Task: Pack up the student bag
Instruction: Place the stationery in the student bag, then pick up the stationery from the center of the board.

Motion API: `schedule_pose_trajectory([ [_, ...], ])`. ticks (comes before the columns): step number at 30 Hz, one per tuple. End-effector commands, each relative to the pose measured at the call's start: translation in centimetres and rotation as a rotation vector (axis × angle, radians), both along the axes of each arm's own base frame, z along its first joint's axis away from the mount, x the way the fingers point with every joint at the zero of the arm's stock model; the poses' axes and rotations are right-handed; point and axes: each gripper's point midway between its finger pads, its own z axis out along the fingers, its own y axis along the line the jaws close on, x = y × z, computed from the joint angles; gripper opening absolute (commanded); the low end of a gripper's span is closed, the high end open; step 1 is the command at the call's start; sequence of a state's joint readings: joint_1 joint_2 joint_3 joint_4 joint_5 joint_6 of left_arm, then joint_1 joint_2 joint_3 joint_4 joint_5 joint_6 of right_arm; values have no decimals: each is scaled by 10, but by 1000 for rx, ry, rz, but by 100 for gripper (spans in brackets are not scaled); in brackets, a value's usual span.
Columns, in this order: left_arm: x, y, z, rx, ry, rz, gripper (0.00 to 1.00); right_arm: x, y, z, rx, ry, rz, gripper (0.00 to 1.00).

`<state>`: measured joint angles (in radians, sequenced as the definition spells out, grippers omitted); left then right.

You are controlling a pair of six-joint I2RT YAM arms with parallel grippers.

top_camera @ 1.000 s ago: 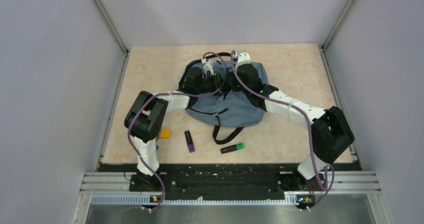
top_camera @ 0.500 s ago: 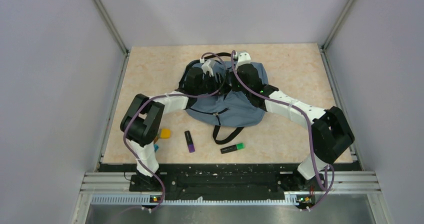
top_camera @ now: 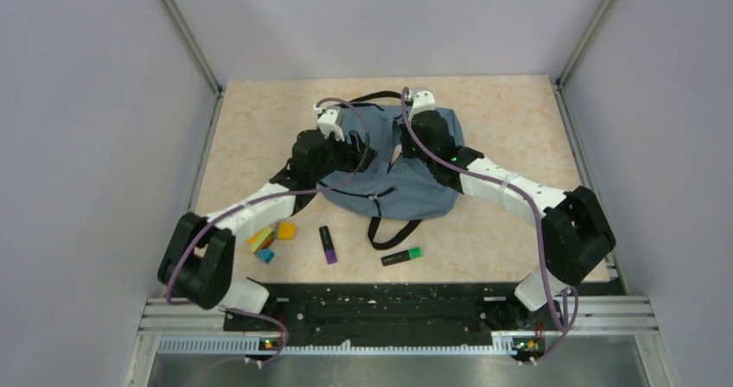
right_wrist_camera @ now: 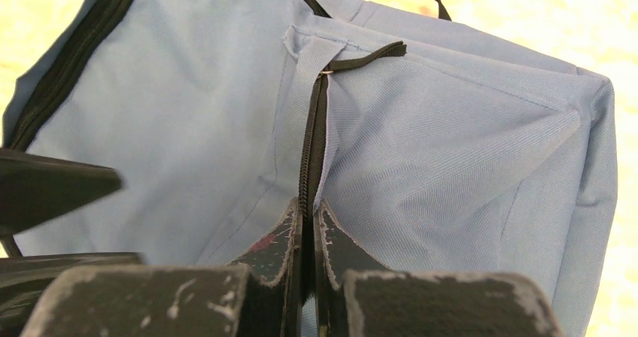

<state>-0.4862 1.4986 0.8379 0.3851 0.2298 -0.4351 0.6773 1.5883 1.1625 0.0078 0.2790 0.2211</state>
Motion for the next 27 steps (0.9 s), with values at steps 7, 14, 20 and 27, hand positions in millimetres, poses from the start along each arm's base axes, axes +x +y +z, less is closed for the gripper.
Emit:
schedule_pose_trajectory([
  [7, -74, 102, -17, 217, 222, 325, 70, 6, -3, 58, 109, -140, -17, 0],
  [14, -145, 122, -67, 143, 460, 382, 66, 9, -3, 56, 111, -138, -18, 0],
  [20, -177, 132, -91, 140, 555, 436, 65, 10, -1, 52, 112, -128, -11, 0],
  [27, -198, 131, -120, 215, 649, 415, 65, 11, 1, 49, 119, -120, -8, 0],
])
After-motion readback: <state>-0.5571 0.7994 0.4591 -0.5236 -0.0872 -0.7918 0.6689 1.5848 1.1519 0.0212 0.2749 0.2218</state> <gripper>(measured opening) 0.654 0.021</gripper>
